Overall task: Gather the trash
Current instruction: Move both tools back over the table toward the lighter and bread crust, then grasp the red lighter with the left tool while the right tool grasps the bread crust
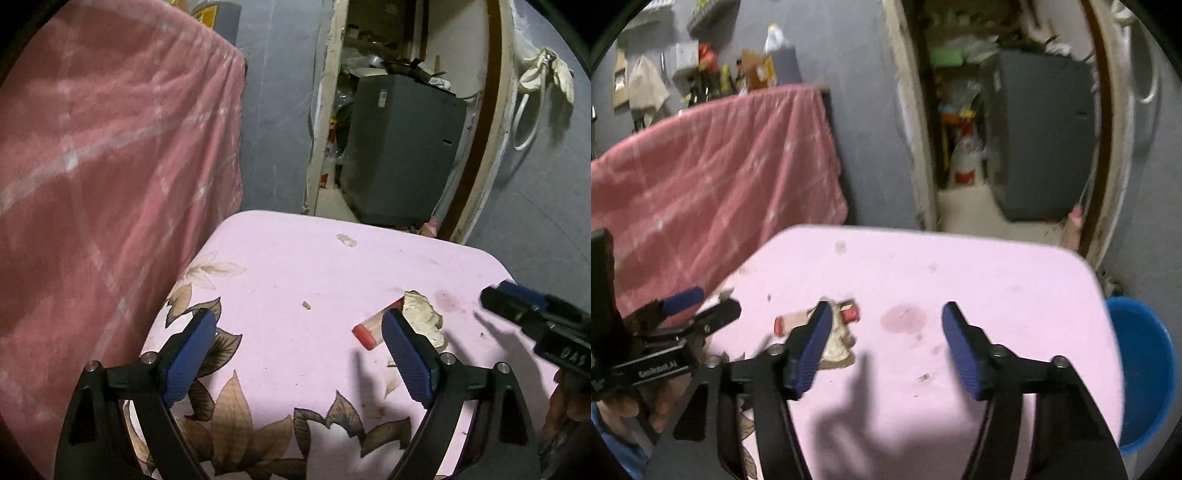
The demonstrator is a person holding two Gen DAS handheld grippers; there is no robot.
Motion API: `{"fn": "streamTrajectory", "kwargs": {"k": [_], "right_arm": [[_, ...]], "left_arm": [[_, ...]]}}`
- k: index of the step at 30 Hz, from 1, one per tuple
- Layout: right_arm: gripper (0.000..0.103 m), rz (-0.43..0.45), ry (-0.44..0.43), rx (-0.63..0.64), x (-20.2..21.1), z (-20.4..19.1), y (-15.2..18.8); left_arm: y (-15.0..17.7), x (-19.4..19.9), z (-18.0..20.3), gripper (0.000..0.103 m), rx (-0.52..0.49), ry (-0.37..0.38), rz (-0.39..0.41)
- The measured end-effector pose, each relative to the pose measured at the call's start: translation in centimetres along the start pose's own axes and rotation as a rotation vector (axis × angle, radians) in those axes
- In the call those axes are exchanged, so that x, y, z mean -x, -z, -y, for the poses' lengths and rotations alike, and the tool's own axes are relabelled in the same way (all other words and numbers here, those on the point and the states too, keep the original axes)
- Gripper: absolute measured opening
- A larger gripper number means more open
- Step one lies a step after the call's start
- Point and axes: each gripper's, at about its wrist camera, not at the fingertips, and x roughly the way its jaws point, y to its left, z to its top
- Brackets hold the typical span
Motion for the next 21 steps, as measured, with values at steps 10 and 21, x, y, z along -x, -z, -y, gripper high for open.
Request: {"fn": "streamTrajectory", "kwargs": {"k": [10, 21], "right_arm": [[0.033, -0.18, -0.088, 0.073, -4.0, -2.0, -0.4], [0.007, -0.202, -0.155, 0.058, -3.7, -1.5, 0.3]], "left_arm": [[-0.3, -0.9, -0.9, 0.084, 0.026, -0.031, -0.06], [-1.1, -1.9, -0.5, 0.082, -0.015, 0.018, -0.103]]}}
